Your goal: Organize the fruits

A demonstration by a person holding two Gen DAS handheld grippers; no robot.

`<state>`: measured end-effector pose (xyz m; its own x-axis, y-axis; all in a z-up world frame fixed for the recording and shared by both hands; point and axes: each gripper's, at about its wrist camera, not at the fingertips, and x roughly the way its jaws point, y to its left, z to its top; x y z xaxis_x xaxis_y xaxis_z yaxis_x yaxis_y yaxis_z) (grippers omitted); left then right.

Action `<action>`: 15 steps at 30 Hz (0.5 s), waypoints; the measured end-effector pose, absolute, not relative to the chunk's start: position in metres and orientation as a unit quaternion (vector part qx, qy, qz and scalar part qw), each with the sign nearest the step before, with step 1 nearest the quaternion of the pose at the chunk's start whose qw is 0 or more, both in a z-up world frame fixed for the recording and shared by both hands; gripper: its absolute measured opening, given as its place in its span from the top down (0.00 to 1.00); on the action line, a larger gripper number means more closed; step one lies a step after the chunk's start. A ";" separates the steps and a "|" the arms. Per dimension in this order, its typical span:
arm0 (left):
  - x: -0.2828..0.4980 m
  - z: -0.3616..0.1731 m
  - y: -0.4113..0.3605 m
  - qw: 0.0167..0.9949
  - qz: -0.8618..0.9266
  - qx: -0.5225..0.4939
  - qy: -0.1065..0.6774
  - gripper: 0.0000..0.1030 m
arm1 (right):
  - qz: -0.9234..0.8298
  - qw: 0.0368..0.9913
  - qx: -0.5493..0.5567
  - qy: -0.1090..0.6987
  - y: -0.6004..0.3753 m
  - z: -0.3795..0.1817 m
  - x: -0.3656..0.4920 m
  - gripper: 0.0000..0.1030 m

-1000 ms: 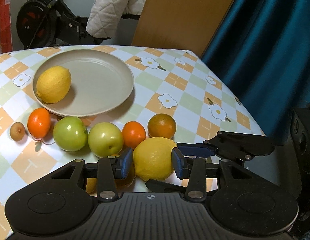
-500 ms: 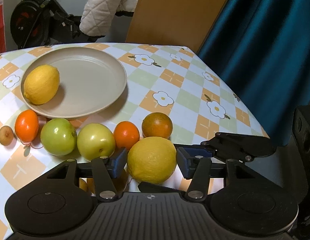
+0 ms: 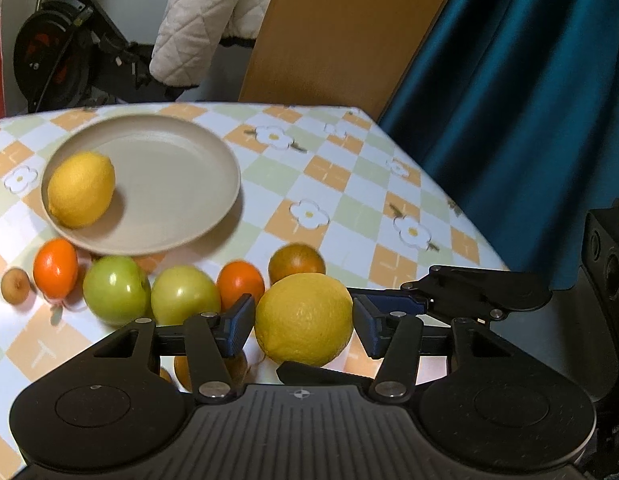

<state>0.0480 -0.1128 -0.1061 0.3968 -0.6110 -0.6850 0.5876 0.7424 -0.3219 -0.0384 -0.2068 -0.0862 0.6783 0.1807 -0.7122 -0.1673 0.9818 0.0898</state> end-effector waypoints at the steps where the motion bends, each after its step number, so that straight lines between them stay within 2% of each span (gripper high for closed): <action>1: 0.049 -0.104 -0.112 0.837 -0.359 -0.016 0.413 0.45 | 0.095 0.917 0.007 0.387 -0.207 -0.083 -0.037 0.42; 15: 0.079 -0.050 -0.104 0.869 -0.352 -0.021 0.347 0.45 | 0.103 0.936 -0.031 0.334 -0.204 -0.022 0.008 0.42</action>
<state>0.0792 -0.1045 -0.0496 0.5109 -0.6262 -0.5890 0.5969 0.7514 -0.2811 0.0081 -0.2036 -0.0224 0.7554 0.1719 -0.6324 -0.2139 0.9768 0.0099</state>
